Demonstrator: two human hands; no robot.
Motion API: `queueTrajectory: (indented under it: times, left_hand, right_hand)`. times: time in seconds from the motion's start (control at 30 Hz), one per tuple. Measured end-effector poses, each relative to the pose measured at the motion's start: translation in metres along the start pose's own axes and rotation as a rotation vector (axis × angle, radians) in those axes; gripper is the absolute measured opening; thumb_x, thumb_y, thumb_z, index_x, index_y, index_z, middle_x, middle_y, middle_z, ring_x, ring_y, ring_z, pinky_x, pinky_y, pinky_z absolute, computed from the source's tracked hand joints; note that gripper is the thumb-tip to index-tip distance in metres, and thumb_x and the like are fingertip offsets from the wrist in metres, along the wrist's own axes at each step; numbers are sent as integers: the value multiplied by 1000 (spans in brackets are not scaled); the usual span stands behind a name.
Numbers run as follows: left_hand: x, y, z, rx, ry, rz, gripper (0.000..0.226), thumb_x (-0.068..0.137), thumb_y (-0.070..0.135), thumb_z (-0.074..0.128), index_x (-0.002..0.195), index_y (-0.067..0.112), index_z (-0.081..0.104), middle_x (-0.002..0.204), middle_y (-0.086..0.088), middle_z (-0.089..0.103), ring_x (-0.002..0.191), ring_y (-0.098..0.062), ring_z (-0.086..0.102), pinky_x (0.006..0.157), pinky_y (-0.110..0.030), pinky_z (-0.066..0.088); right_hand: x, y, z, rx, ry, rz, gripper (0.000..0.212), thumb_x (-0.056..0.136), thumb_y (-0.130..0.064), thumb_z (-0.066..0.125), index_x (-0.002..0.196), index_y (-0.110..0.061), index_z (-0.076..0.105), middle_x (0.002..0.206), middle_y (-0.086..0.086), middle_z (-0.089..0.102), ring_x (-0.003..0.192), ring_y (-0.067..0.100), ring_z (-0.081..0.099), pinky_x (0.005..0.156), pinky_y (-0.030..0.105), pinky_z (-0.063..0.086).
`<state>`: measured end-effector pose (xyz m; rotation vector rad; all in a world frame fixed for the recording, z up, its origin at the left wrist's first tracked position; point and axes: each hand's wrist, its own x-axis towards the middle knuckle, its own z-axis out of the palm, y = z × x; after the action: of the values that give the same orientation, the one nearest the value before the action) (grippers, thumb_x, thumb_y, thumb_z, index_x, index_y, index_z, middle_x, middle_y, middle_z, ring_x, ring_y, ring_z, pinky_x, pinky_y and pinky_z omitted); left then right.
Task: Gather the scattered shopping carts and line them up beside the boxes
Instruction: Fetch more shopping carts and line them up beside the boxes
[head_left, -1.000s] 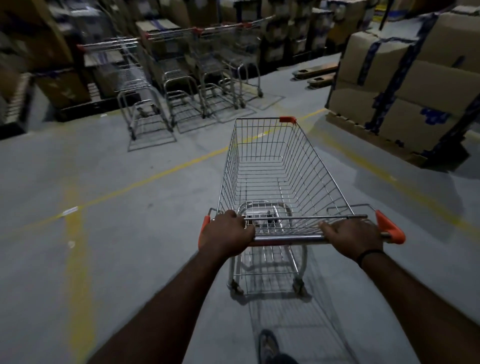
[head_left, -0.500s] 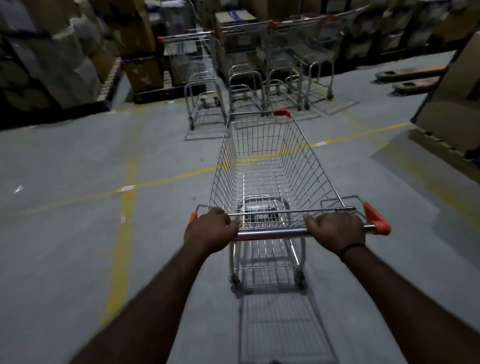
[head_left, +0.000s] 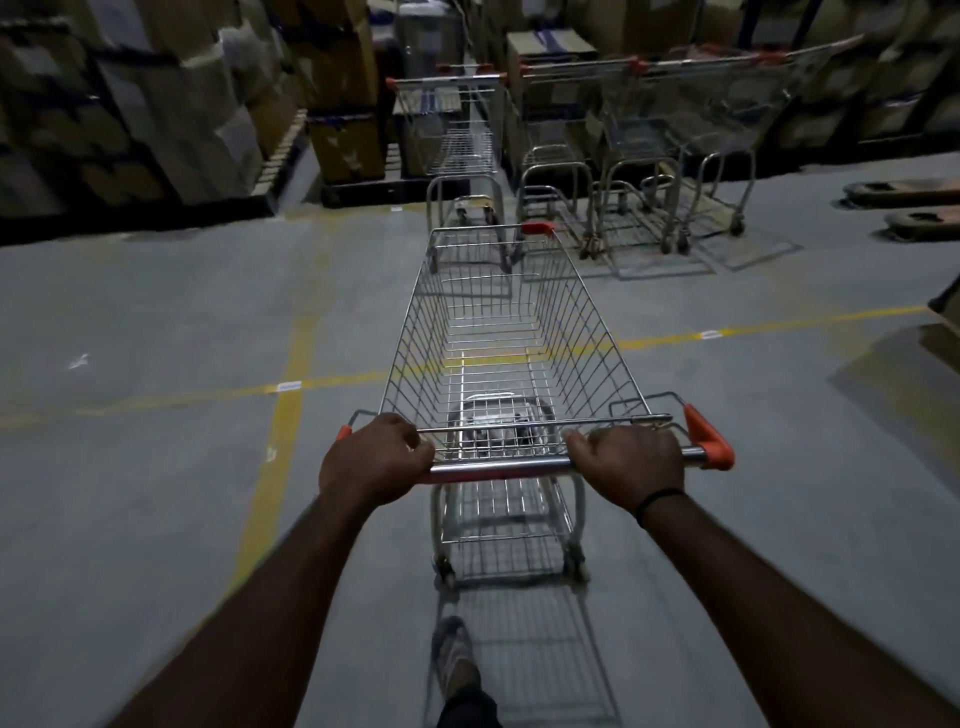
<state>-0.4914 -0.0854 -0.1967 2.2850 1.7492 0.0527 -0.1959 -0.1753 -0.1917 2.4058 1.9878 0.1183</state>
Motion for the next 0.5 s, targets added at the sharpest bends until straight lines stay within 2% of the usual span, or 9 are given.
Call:
queueTrajectory:
  times: [0.17,0.27,0.33,0.4,0.5]
  left_hand:
    - [78,-41,-19,-14,10,-35,46,88,62,36,94,30,68,126,12,61,110,-14,60,115,-50,28]
    - [124,-63,-31,-19,9,-37,51,86,64,30,92,30,67,123,11,60,109,-14,60,113,-51,30]
    - [154,-77,-39,-17,0,-45,54,84,65,27,90,30,67,122,10,59,109,-14,61,111,-52,32]
    - [180,-89,-47,-14,-8,-58,52,85,65,27,86,31,66,123,10,59,110,-14,60,112,-54,31]
    - [219,-103,-56,-28,-3,-81,51,82,65,25,84,32,64,123,10,57,110,-14,61,113,-54,29]
  right_hand:
    - [95,-36,0,16,-19,-27,70,98,-65,22,86,-21,75,81,2,72,83,23,68,77,34,42]
    - [149,-56,4,25,2,-26,84,89,-71,6,80,-24,74,68,-2,66,69,17,64,70,30,43]
    - [185,-69,6,34,-2,-27,90,83,-73,-2,79,-25,74,66,-2,65,67,15,63,69,29,45]
    - [219,-79,7,30,-24,-43,89,84,-73,0,79,-25,74,68,-2,67,69,16,65,70,29,46]
    - [270,-91,10,16,-30,-86,75,93,-71,16,82,-24,74,74,-1,69,76,18,67,70,31,40]
